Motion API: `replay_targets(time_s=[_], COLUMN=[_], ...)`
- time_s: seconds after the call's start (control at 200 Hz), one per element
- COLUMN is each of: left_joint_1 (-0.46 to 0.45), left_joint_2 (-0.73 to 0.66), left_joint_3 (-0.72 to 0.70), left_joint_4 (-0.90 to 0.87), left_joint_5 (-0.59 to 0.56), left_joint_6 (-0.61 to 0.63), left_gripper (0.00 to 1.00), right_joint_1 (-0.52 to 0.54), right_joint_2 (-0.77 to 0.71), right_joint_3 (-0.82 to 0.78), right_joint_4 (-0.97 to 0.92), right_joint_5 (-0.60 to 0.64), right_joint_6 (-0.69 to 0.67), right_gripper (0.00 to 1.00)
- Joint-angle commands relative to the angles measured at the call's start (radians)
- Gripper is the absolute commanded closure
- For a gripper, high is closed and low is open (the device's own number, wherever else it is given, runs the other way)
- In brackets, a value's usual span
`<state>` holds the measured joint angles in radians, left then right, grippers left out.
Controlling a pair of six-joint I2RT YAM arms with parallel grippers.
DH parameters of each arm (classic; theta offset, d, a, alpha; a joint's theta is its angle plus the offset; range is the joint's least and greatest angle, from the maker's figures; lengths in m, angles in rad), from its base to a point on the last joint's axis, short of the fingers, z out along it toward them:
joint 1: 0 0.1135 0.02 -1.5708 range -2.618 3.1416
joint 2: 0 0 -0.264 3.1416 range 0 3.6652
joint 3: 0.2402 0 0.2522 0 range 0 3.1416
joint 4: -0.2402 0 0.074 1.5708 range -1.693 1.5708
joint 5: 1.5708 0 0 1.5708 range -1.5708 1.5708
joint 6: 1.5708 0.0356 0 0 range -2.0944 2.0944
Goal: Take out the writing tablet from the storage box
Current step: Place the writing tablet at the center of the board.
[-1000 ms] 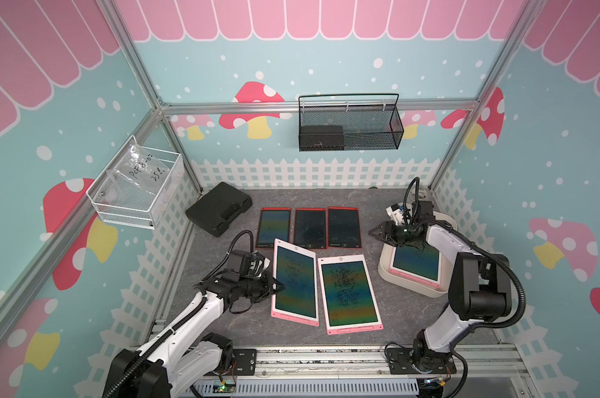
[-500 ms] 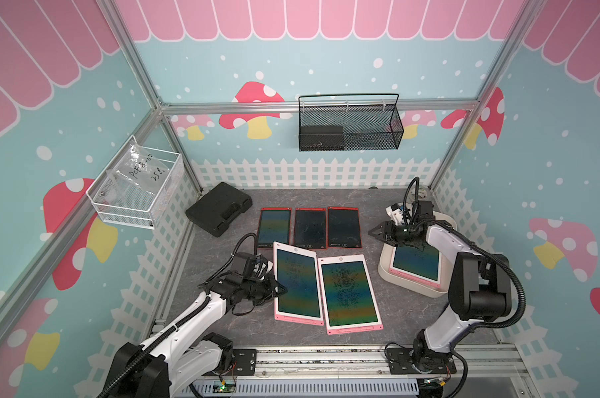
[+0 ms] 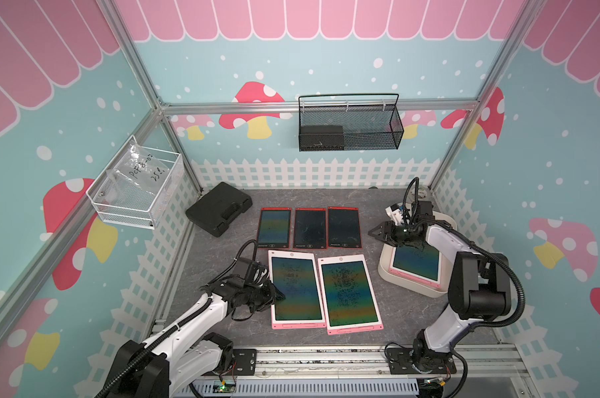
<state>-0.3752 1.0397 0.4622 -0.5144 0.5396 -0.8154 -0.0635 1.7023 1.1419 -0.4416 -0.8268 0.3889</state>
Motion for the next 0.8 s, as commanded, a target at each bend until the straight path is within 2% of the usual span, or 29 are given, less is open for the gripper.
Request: replay_targets(time_s=[0.0,0.321,0.441,0.796], left_joint_1=[-0.006,-0.002,0.004,0.011], left_joint_2=[0.026,0.056,0.073,0.142], left_joint_3=[-0.006,0.005,0.011,0.051], left_joint_4=[-0.044,-0.080,-0.085,-0.095], left_joint_5=[-0.035,-0.082,-0.088,-0.103], left_joint_6=[-0.015,-0.014,-0.012,0.019], left_gripper=[0.64,0.61,0.54,0.52], right_joint_1=[0.008,0.009,0.010,0.010], right_joint_2=[0.017,0.020,0.019,0.023], right_joint_3=[0.013,0.013,0.013,0.012], right_joint_4=[-0.013,-0.013,-0.013,-0.013], right_joint_5=[-0.008,-0.026,-0.031,-0.037], right_joint_6=[-0.031,-0.040,-0.042,-0.047], right_gripper=[0.49,0.49,0.48,0.48])
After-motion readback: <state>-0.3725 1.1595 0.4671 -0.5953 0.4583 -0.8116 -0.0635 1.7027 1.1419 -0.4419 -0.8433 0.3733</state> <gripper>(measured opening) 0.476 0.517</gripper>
